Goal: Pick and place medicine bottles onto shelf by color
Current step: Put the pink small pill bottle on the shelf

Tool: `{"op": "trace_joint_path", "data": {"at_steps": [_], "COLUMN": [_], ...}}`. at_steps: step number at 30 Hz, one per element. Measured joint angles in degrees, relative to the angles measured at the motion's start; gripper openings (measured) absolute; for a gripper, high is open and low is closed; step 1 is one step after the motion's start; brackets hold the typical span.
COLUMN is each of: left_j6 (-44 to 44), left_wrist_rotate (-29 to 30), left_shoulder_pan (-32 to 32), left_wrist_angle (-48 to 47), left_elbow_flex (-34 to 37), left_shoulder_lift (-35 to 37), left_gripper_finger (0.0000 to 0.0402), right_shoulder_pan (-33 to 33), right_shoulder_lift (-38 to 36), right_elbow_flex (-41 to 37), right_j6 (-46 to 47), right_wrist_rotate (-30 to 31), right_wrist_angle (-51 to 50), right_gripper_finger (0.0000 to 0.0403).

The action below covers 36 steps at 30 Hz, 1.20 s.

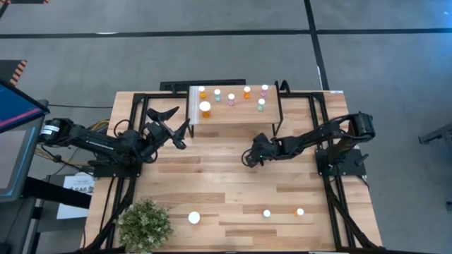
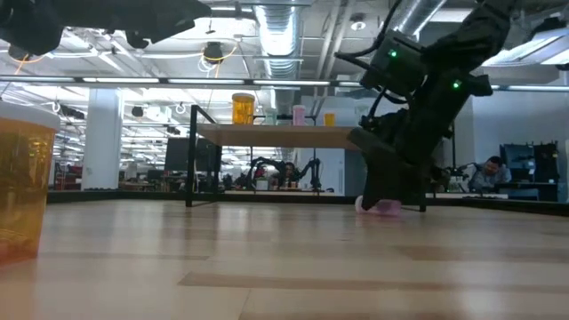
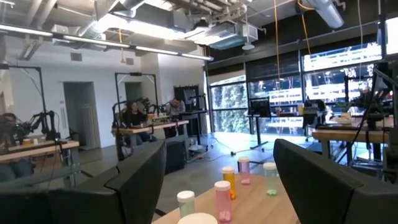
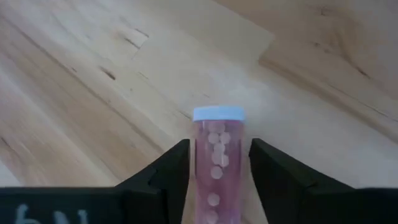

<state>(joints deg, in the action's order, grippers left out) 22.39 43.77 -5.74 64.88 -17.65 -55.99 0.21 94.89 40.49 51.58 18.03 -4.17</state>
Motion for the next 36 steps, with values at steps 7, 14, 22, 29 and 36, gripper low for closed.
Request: {"op": "trace_joint_path", "data": {"at_steps": [7,14,22,29,36], "left_j6": [0.32,0.46,-0.36,-1.87,-1.73], "left_wrist_rotate": [0.0,0.02,-0.04,-1.24,-1.09], "left_shoulder_pan": [0.0,0.0,0.0,0.0,0.0], "left_wrist_angle": [0.02,-0.02,0.02,0.16,-0.3], "left_elbow_flex": [0.0,0.0,0.0,0.0,0.02], "left_shoulder_lift": [0.0,0.0,0.0,0.02,0.02], "left_gripper_finger": [0.0288,0.0288,0.0288,0.0288,0.0288], "right_shoulder_pan": [0.77,3.95,4.24,-0.16,-2.94], "right_shoulder_lift": [-1.69,-6.92,-8.55,-4.73,1.81], "right_elbow_flex": [1.73,1.68,2.6,8.23,11.12], "right_j6": [-1.04,-1.96,-8.2,-12.89,-13.23], "right_wrist_rotate": [-0.81,-0.49,-0.35,-4.04,-6.08], "right_wrist_angle": [-2.86,-2.64,-3.31,-8.71,-11.35], "right_gripper_finger": [0.0151,0.0122,0.0127,0.0178,0.023]}}
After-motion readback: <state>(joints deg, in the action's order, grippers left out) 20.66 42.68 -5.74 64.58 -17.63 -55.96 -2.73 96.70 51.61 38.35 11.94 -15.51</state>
